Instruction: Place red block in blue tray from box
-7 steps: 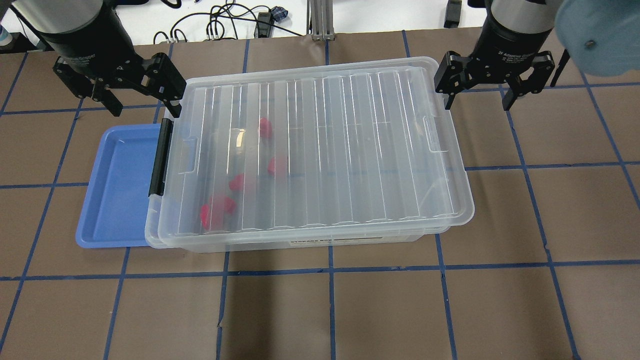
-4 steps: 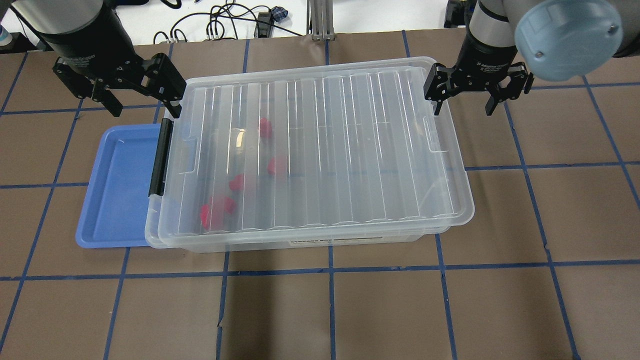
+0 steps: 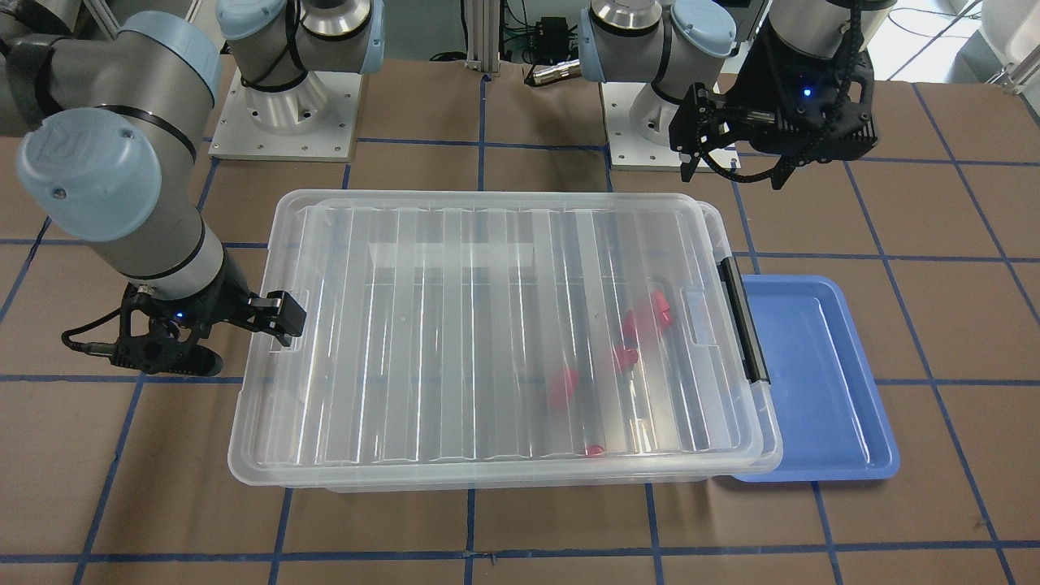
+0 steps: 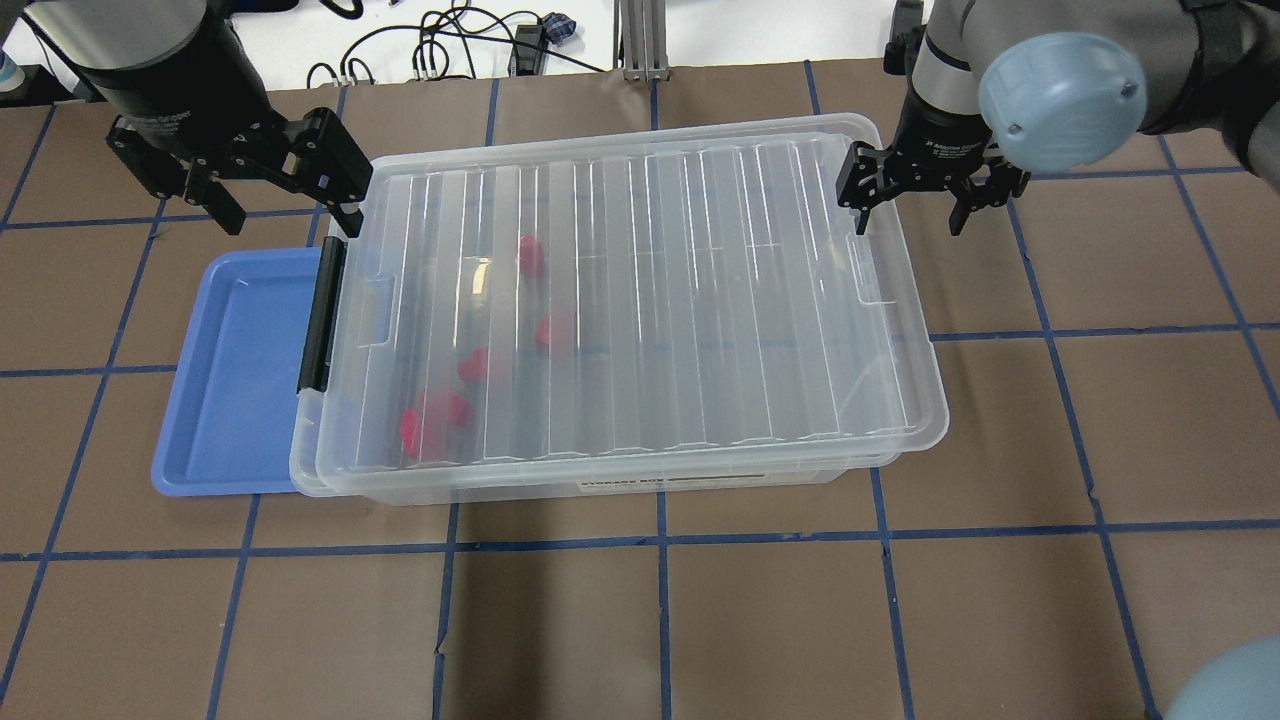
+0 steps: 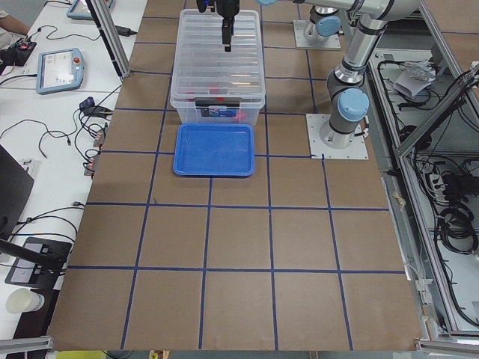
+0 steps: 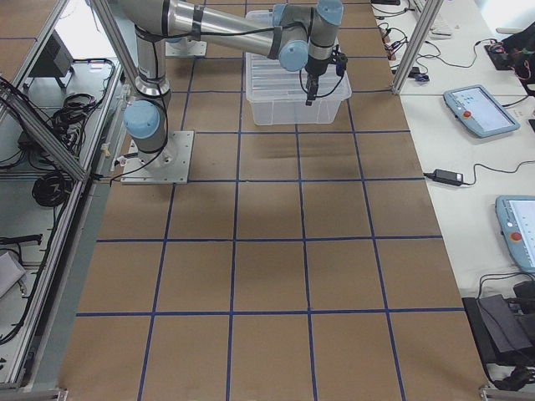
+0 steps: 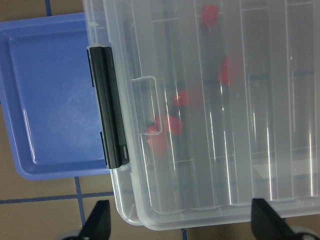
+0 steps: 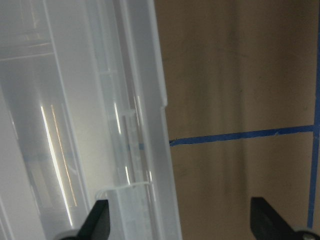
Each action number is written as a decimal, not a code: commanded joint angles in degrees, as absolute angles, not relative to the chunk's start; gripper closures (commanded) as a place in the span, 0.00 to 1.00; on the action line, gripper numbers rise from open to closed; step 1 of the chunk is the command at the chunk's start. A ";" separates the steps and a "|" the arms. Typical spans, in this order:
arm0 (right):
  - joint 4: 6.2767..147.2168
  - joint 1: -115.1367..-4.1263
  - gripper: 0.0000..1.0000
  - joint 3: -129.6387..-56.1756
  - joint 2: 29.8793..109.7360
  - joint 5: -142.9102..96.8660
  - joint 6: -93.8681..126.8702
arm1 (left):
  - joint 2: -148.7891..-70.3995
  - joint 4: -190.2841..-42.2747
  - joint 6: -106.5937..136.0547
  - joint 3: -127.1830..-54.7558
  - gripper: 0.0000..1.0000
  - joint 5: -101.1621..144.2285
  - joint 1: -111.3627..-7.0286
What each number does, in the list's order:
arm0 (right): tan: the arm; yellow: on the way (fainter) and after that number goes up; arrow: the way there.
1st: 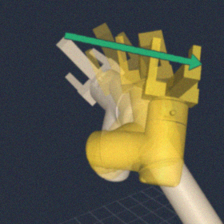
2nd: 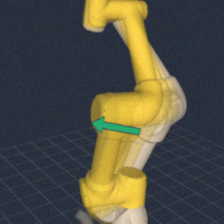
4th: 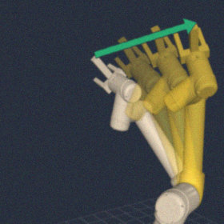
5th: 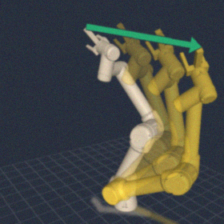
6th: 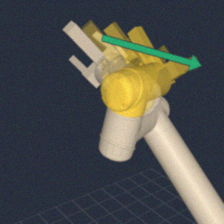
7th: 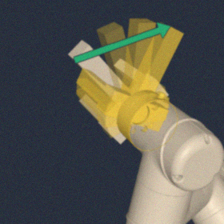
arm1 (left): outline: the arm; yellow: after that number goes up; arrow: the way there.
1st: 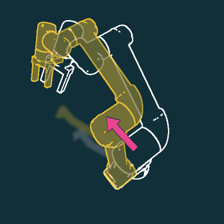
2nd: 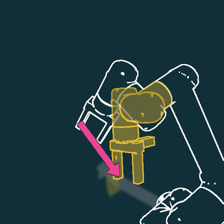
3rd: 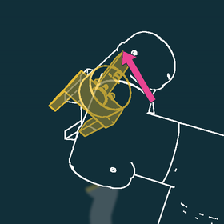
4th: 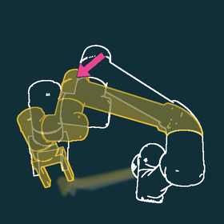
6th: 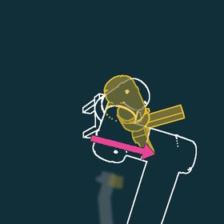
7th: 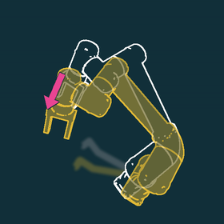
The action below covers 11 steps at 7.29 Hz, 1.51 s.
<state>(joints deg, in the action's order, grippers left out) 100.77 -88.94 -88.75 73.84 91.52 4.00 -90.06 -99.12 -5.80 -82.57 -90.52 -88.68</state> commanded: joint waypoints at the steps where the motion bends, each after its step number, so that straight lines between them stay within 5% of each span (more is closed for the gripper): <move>1: 100.81 -88.25 0.00 -88.77 73.30 91.49 3.78 | -90.00 -99.05 -5.80 -82.62 0.00 -90.53 -88.68; 11: 99.67 -84.73 0.00 -88.86 72.86 91.93 3.69 | -89.91 -99.05 -5.80 -82.62 0.00 -90.53 -88.68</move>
<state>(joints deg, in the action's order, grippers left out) 99.76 -85.38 -88.86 72.85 91.96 3.70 -89.93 -99.05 -5.80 -82.61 -90.53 -88.68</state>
